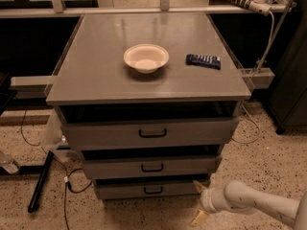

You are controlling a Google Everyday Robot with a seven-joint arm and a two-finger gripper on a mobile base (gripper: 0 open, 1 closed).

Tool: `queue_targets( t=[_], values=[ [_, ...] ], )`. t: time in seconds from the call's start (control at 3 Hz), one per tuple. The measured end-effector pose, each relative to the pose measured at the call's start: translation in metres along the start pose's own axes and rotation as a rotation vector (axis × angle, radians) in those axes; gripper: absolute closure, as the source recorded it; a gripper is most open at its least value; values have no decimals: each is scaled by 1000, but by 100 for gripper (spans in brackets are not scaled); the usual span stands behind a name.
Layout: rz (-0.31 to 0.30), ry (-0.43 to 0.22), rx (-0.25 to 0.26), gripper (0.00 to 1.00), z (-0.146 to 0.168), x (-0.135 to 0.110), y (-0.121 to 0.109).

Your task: Open bottom drawer

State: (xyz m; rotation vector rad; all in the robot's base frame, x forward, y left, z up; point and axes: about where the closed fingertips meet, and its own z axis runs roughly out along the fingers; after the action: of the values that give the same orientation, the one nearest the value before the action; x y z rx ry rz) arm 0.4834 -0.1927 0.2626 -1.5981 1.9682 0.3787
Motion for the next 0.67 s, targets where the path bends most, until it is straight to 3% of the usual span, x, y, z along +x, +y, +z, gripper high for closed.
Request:
queue_targets(
  t=[0.33,0.67],
  values=[
    [16,-38,56,0,2,-8,-16],
    [16,-38,56,0,2,-8,-16]
  ],
)
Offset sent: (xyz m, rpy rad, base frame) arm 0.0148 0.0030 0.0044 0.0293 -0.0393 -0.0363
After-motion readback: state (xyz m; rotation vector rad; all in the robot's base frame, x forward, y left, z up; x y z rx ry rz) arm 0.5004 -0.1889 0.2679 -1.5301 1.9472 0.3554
